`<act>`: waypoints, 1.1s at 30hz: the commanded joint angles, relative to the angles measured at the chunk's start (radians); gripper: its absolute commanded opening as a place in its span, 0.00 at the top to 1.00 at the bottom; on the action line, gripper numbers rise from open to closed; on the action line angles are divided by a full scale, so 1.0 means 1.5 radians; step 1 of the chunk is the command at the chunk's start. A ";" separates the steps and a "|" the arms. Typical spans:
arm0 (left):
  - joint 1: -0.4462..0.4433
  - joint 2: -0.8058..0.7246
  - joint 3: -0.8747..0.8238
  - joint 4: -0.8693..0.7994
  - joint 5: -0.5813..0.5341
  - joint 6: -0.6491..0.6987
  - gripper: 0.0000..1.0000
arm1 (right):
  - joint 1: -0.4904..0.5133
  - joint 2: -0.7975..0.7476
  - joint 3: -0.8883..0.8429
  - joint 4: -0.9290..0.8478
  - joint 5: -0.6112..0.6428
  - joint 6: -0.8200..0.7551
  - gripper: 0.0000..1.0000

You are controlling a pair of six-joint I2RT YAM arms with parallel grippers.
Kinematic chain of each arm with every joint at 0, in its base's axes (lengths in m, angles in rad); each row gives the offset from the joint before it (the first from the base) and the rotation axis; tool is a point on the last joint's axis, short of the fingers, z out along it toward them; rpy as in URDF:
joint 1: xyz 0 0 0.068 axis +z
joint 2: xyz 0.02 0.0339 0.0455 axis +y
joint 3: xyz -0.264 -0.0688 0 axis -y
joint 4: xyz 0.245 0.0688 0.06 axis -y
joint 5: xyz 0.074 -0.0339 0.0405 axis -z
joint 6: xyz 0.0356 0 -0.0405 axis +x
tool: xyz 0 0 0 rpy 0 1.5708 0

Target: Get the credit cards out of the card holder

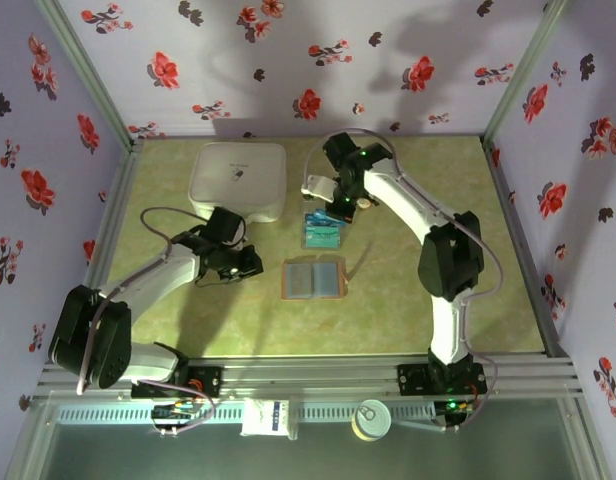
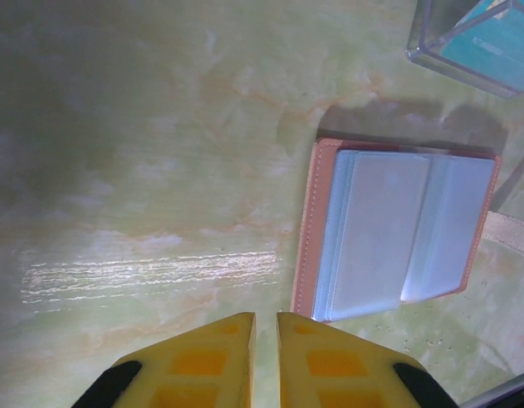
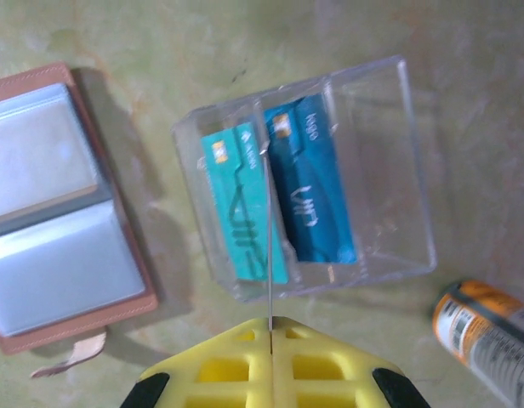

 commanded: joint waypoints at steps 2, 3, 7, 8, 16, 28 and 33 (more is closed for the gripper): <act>0.012 -0.002 -0.006 -0.017 0.011 0.017 0.86 | -0.007 0.064 0.087 -0.066 -0.017 -0.043 1.00; 0.013 -0.001 -0.007 -0.017 0.011 0.017 0.86 | -0.007 0.079 0.110 -0.074 -0.018 -0.046 1.00; 0.021 0.009 -0.006 -0.016 0.014 0.021 0.86 | -0.008 0.134 0.189 -0.103 -0.017 -0.060 1.00; 0.022 0.010 -0.005 -0.015 0.014 0.022 0.86 | -0.008 0.149 0.209 -0.111 -0.018 -0.063 1.00; 0.024 0.009 -0.011 -0.015 0.017 0.018 0.86 | -0.010 0.202 0.253 -0.134 -0.014 -0.074 1.00; 0.024 0.024 -0.006 0.007 0.037 0.013 0.85 | -0.015 0.182 0.234 -0.122 -0.011 -0.068 0.82; 0.021 0.047 0.005 0.029 0.051 0.008 0.85 | -0.016 0.110 0.165 -0.070 -0.017 -0.021 0.81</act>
